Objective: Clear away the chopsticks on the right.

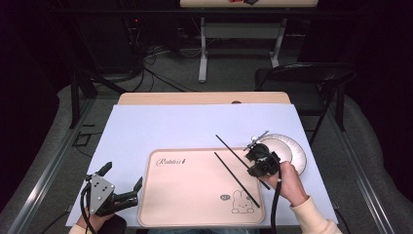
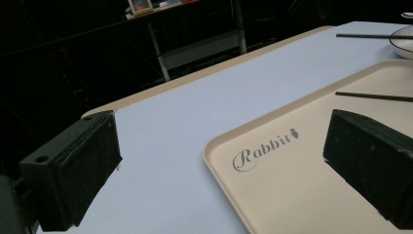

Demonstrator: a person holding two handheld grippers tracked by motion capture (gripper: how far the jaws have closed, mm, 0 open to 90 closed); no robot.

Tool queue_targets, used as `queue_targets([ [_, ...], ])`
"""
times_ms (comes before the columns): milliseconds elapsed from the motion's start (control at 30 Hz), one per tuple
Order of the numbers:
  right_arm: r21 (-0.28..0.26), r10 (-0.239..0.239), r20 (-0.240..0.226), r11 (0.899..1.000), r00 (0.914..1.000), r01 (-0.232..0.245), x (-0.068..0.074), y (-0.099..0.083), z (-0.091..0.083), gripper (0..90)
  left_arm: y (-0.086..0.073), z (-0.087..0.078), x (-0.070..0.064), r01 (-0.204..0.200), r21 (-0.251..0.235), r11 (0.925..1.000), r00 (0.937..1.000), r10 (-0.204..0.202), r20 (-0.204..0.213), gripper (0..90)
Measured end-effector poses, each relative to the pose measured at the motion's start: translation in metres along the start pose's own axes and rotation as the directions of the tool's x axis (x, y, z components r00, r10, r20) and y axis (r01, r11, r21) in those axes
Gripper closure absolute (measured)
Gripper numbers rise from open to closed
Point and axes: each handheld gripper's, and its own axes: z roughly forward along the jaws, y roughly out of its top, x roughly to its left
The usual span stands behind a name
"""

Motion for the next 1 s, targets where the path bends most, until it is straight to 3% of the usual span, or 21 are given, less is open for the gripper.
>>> queue_targets([
  [300,0.026,0.075,-0.026,0.997,0.9969,-0.074,0.001,-0.003,0.02,85.3,0.0,0.0,0.0,0.002,-0.001,1.0,1.0,-0.002,0.0,0.0],
  [533,0.06,0.106,-0.04,0.993,0.9936,-0.103,0.002,-0.003,0.037,85.2,0.0,-0.001,0.0,0.002,-0.003,1.0,1.0,-0.002,-0.002,0.0],
  [1000,0.121,0.113,-0.044,0.987,0.9927,-0.107,0.012,-0.005,0.052,85.0,-0.001,-0.002,0.0,-0.004,-0.009,1.0,1.0,0.004,-0.004,0.0],
])
